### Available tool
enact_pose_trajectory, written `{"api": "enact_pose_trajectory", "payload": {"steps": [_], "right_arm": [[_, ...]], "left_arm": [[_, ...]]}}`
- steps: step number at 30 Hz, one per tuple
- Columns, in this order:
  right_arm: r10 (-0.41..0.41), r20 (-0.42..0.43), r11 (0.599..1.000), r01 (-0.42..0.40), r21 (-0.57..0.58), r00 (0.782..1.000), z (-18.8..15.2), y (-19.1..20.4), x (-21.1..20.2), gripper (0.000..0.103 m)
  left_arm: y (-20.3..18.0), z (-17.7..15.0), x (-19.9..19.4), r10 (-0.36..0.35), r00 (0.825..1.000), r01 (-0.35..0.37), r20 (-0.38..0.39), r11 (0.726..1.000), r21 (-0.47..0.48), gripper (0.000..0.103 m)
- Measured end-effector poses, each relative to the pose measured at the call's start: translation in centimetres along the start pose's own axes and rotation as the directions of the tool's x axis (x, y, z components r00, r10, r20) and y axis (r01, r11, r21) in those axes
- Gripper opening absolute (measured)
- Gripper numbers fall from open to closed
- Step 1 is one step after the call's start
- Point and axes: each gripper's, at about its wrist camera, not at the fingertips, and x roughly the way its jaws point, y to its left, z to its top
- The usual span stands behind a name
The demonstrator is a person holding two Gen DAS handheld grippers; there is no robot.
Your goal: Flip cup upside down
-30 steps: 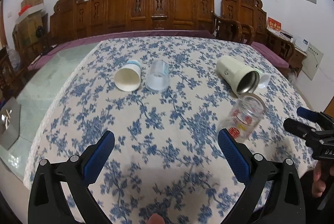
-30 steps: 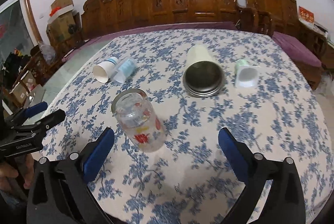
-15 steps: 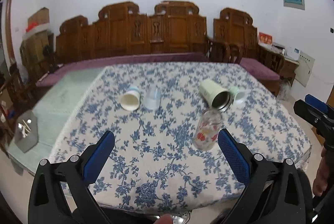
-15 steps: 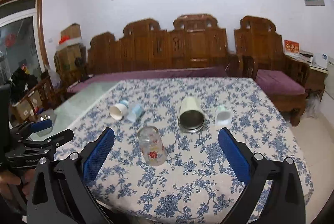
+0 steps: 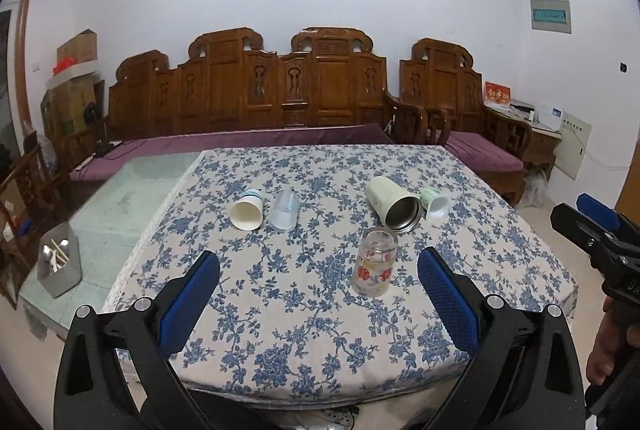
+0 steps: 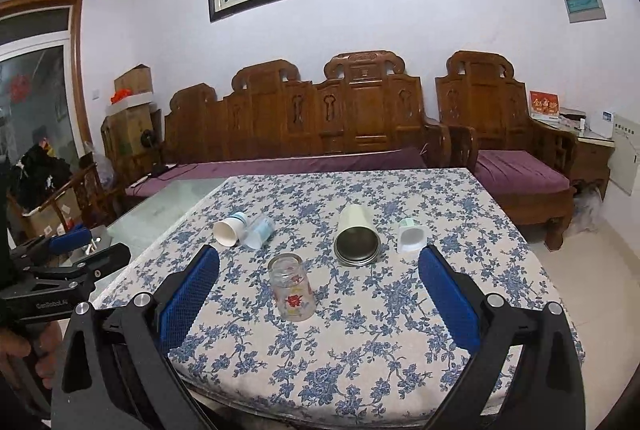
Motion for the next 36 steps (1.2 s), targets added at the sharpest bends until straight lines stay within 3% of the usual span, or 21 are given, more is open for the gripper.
{"api": "enact_pose_trajectory", "payload": {"steps": [36], "right_arm": [[0.005, 0.004, 1.0, -0.005, 0.004, 1.0, 0.07, 0.39, 0.03, 0.1]], "left_arm": [[0.04, 0.02, -1.0, 0.026, 0.999, -0.026, 0.022, 1.0, -0.003, 0.095]]}}
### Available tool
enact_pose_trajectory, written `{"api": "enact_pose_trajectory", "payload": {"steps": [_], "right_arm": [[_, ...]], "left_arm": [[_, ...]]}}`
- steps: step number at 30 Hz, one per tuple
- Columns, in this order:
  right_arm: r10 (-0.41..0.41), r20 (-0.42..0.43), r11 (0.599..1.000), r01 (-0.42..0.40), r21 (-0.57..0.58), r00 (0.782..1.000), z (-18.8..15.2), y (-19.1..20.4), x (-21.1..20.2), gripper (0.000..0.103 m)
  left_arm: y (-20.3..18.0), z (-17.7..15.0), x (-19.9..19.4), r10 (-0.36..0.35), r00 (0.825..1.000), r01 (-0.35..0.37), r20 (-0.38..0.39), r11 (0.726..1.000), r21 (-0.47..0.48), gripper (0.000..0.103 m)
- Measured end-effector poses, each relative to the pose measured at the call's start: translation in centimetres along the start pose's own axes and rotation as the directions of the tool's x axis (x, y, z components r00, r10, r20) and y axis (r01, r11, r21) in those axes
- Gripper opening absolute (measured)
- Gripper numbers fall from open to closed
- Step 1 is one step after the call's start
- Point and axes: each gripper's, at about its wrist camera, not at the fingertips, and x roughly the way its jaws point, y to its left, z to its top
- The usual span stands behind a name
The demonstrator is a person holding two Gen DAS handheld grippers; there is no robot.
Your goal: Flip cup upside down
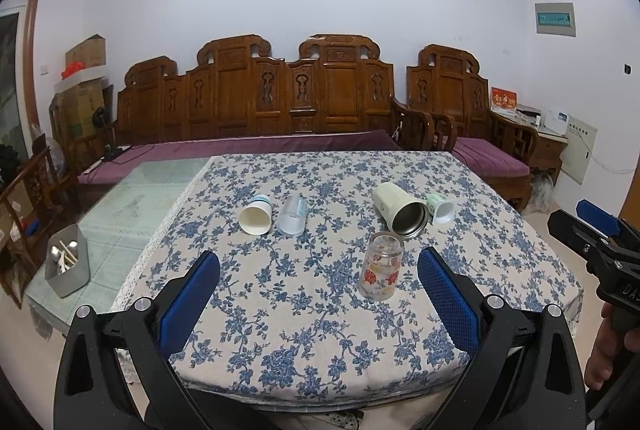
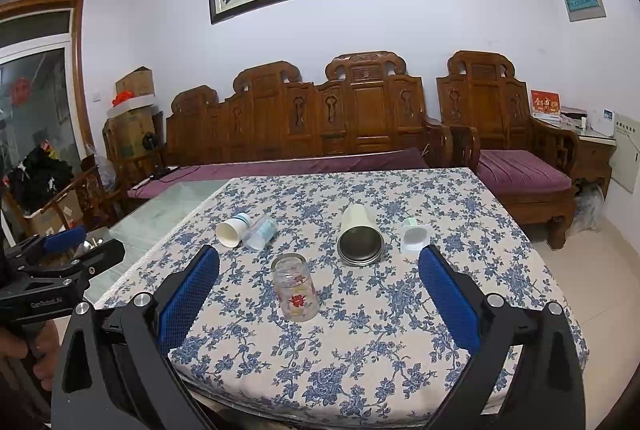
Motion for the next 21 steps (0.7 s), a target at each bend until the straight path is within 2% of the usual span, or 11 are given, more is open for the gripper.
{"api": "enact_pose_trajectory", "payload": {"steps": [21], "right_arm": [[-0.002, -0.003, 1.0, 0.002, 0.003, 1.0, -0.25, 0.01, 0.23, 0.1]], "left_arm": [[-0.08, 0.04, -0.1, 0.001, 1.0, -0.001, 0.004, 1.0, 0.001, 0.095]]}}
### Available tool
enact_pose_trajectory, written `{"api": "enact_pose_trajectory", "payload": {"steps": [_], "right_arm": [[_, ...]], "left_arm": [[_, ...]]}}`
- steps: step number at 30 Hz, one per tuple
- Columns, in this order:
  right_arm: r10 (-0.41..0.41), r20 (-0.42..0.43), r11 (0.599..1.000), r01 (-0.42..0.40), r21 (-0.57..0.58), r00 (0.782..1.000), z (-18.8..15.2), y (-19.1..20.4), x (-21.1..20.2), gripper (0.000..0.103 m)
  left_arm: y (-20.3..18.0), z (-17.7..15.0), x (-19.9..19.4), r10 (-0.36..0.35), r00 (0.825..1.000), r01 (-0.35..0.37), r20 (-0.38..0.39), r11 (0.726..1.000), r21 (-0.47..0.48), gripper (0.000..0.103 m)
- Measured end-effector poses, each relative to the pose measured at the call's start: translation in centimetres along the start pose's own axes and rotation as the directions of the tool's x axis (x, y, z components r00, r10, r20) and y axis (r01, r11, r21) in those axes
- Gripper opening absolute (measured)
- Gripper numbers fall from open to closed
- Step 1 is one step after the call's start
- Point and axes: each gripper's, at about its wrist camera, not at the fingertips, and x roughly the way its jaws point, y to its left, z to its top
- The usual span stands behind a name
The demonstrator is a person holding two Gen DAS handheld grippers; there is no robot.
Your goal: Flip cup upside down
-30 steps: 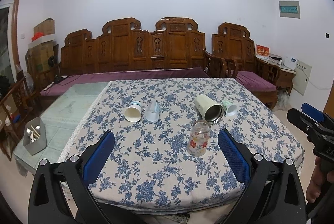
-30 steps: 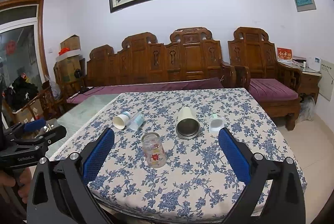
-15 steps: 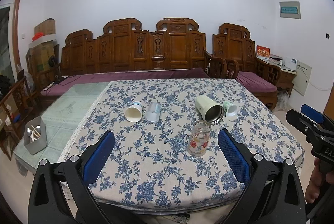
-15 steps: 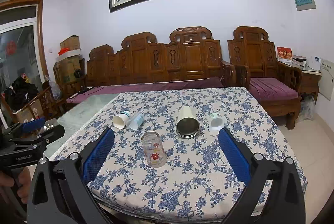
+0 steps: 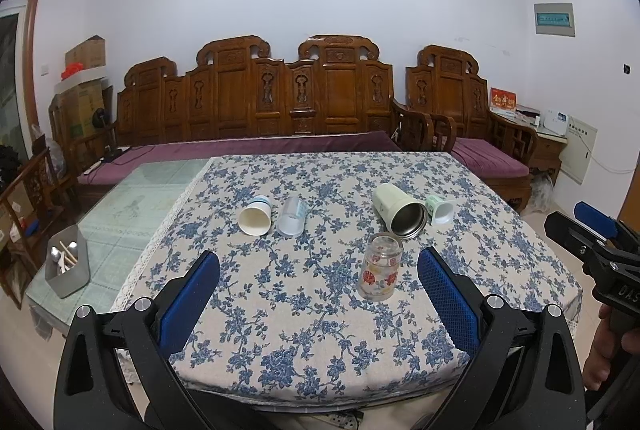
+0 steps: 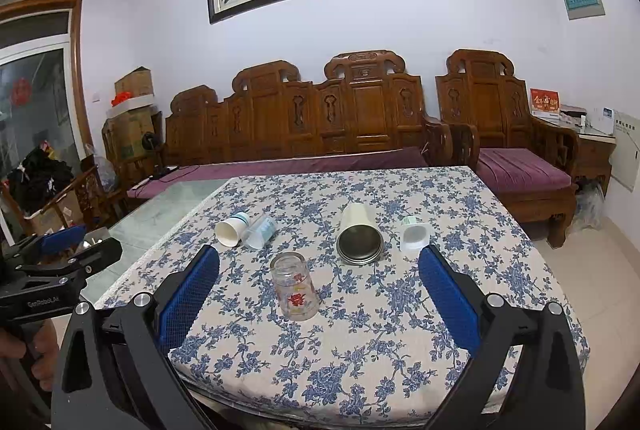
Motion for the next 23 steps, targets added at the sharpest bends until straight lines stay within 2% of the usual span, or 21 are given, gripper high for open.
{"api": "enact_pose_trajectory", "payload": {"steps": [23], "right_arm": [[0.0, 0.002, 1.0, 0.0, 0.003, 1.0, -0.12, 0.01, 0.1, 0.1]], "left_arm": [[-0.24, 0.18, -0.23, -0.003, 1.0, 0.003, 0.007, 1.0, -0.001, 0.095]]}}
